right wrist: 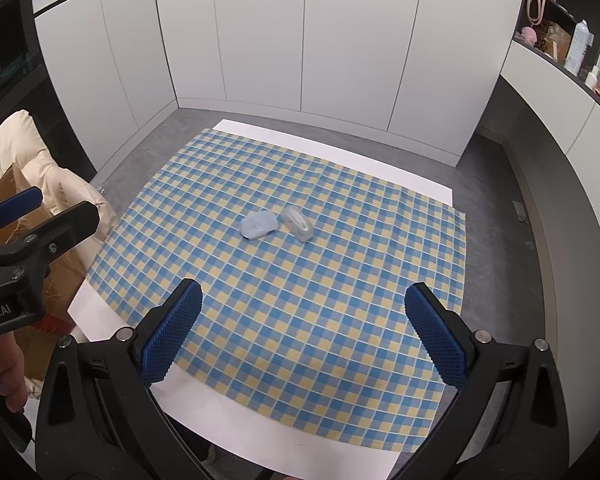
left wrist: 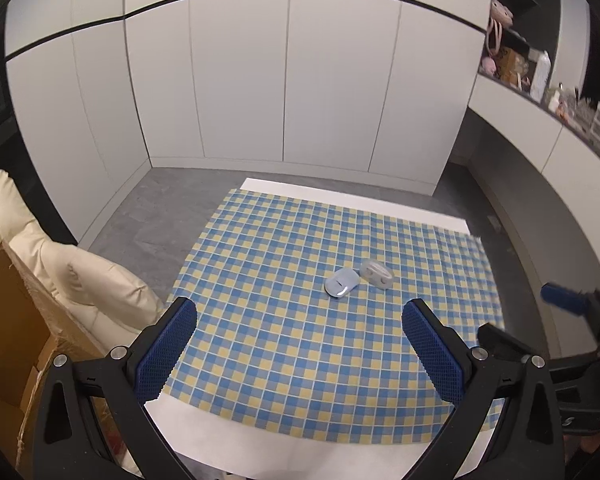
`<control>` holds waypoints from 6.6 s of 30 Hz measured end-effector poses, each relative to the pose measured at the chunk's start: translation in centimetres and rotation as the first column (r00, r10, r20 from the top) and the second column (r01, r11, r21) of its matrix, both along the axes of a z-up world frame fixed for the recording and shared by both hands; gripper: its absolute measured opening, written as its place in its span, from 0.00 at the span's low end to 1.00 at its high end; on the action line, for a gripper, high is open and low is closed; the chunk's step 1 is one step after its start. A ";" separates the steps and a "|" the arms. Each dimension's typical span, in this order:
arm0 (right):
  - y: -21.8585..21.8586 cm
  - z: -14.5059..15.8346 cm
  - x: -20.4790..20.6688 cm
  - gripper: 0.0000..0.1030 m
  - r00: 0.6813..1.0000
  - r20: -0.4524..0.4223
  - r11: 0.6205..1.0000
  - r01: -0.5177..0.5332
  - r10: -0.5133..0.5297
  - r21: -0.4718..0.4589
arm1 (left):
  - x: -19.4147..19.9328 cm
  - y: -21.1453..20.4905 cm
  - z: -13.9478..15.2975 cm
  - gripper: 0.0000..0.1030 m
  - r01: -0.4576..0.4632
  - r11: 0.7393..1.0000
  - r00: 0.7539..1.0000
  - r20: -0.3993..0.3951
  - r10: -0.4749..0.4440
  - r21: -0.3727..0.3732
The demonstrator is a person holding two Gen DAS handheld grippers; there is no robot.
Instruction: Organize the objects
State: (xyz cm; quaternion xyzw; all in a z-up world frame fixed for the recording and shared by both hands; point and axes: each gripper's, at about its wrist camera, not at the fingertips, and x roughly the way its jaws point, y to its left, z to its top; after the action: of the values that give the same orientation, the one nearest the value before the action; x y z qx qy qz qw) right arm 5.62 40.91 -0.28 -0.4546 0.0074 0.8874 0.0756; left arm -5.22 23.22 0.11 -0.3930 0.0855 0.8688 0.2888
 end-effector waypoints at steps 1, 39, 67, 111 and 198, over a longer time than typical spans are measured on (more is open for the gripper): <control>0.2 0.0 0.0 1.00 1.000 -0.002 1.000 0.000 0.000 0.006 | 0.0 0.4 -0.4 0.99 0.011 1.000 1.000 -0.002 -0.011 -0.013; 5.4 -17.9 -16.2 0.59 0.958 0.205 0.979 -0.186 0.201 -0.088 | -10.7 12.5 -19.3 0.83 0.203 0.961 0.958 0.243 -0.154 -0.191; 6.8 -18.6 -16.6 0.16 0.957 0.258 0.989 -0.110 0.132 -0.098 | -8.5 21.1 -20.5 0.37 0.339 0.918 0.911 0.317 -0.265 -0.208; 1.8 1.4 2.2 0.16 1.000 0.007 0.995 -0.028 0.029 -0.100 | 4.6 5.2 1.4 0.36 0.163 0.987 0.984 0.070 -0.162 0.002; -13.1 1.3 -3.3 0.16 0.958 -0.032 0.958 -0.286 0.285 -0.022 | -0.6 -10.5 -0.1 0.36 -0.150 0.988 0.988 0.035 0.149 0.041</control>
State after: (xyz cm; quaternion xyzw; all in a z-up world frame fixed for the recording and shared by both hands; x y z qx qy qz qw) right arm 2.35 27.79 1.07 -0.4392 -0.0454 0.8953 -0.0595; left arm -5.80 12.70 -0.01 -0.4056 0.0321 0.8834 0.2327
